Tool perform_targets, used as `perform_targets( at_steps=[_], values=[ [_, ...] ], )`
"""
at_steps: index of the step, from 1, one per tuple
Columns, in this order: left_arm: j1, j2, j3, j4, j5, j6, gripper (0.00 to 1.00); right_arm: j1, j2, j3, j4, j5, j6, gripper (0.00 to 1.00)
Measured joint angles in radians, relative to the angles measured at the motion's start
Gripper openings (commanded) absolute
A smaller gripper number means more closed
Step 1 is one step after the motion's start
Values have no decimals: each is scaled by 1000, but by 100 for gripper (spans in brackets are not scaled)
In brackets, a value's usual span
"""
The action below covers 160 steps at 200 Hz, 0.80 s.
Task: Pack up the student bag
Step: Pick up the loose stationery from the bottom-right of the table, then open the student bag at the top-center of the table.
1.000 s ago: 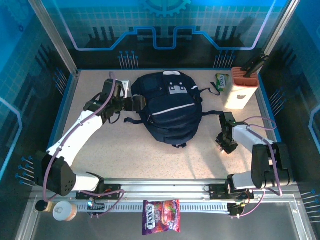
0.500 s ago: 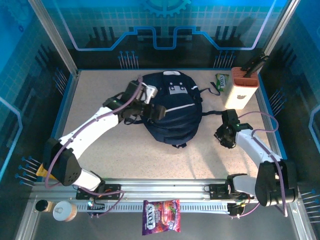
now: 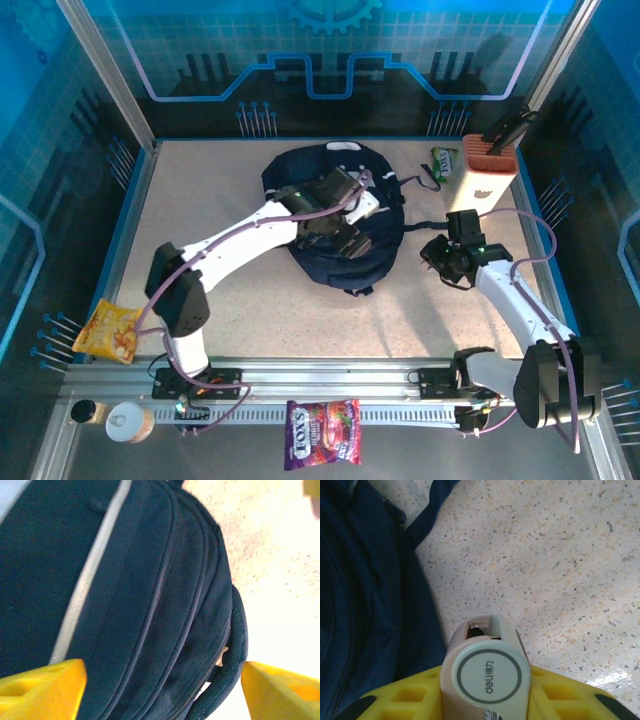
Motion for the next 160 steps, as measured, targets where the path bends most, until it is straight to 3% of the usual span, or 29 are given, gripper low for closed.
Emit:
perform_targets(
  at_steps=[46,76,136,160],
  values=[
    [-10,138,105,-116,-78,93,70,0,-12,0,18,-11,-11,37],
    [-11,190,153,-156,-135,129,49,0,-12,0,29,-23,-11,37],
    [-14,314,312,-233,-236,137,50,2,-12,0,43,-31,-11,37],
    [-17,335,333,-256,-248,141,41,7,-12,0,45,-33,-11,37]
  ],
)
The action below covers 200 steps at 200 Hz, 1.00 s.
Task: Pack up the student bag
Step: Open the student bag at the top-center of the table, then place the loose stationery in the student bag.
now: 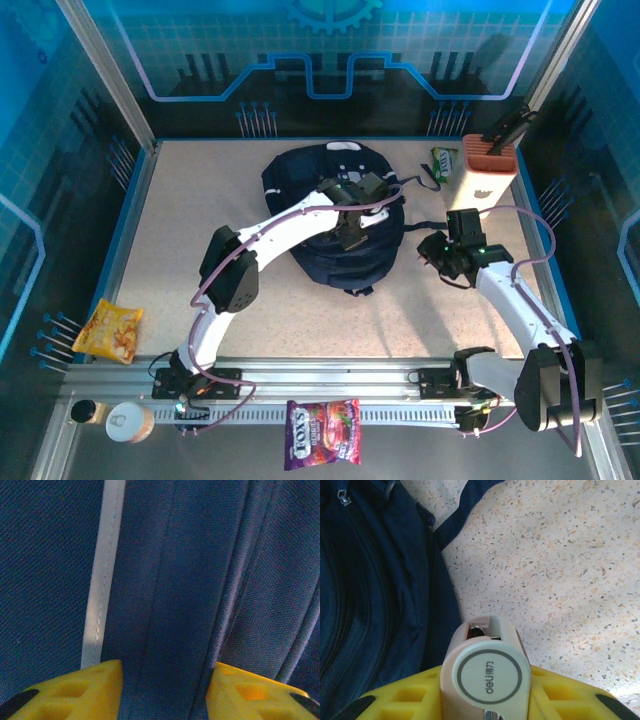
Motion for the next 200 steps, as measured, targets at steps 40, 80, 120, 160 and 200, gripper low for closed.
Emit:
perform_targets(
  at_steps=[40,80,120,160,200],
  values=[
    [-2,9,18,-15,-2,-5,31,5,0,0,0,0,0,37],
    [1,9,61,-41,16,-34,18,6,0,0,5,-11,0,37],
    [42,1,121,-54,107,-116,11,13,-3,0,64,-88,-3,37],
    [92,-51,110,5,215,-194,10,50,7,0,194,-209,29,37],
    [137,-121,54,108,294,-266,10,148,134,32,338,-283,127,37]
  ],
)
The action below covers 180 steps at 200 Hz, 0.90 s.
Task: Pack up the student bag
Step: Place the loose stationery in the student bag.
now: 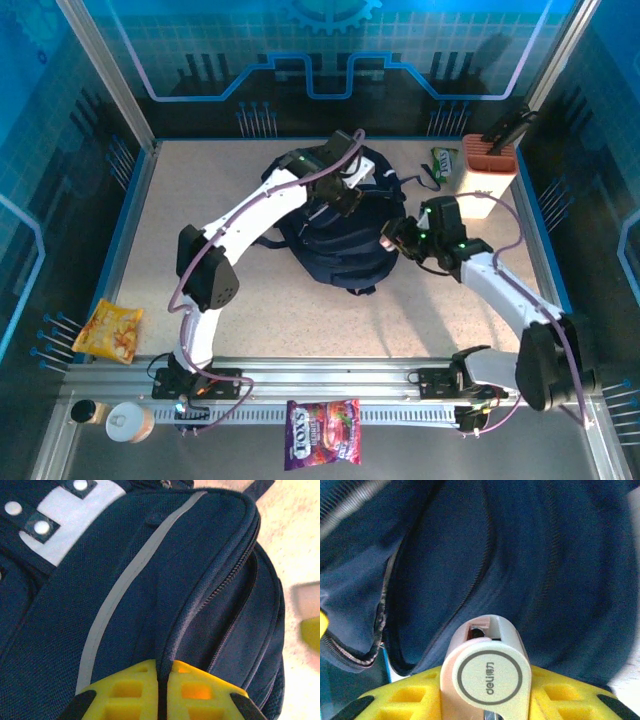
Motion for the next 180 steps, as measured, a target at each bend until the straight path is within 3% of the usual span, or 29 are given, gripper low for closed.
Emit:
perform_targets(
  at_steps=[46,85,98,180],
  values=[
    [19,-24,-47,62,61,-57,10,64,184,127,138,-37,123,40],
    [40,-48,-77,101,93,-92,11,78,258,183,211,-38,198,60],
    [48,-55,-83,108,102,-103,11,78,270,187,215,-38,203,62],
    [61,-96,-153,155,126,-118,11,79,251,190,158,-8,168,31]
  ],
)
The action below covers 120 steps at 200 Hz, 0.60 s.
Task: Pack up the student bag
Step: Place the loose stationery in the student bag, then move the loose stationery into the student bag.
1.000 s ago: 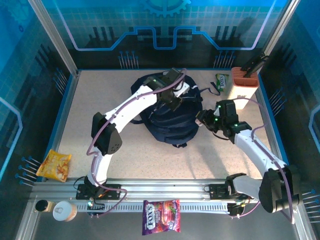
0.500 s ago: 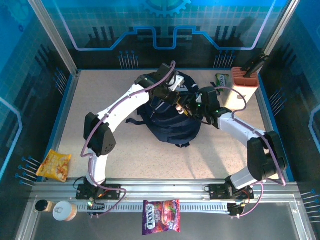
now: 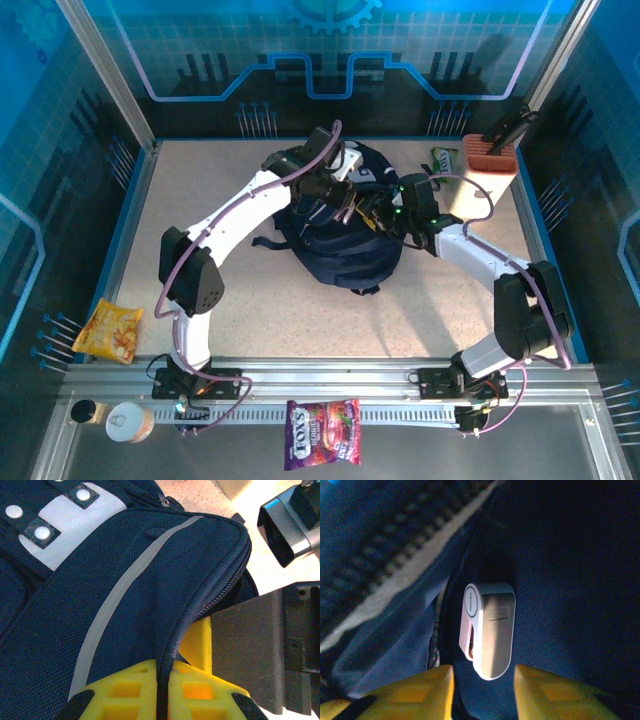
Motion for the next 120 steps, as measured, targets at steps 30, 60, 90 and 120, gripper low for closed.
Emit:
perform_targets(
  at_steps=[30,60,90,120],
  values=[
    [2,-3,-3,5,7,-12,9,18,5,3,-29,10,-10,22],
    [8,-5,-8,6,10,-16,9,53,50,32,-48,28,-1,17],
    [21,-6,-10,9,17,-35,9,60,116,64,-24,50,31,10],
    [31,-10,-16,9,18,-47,9,65,200,113,31,68,66,7]
  ],
)
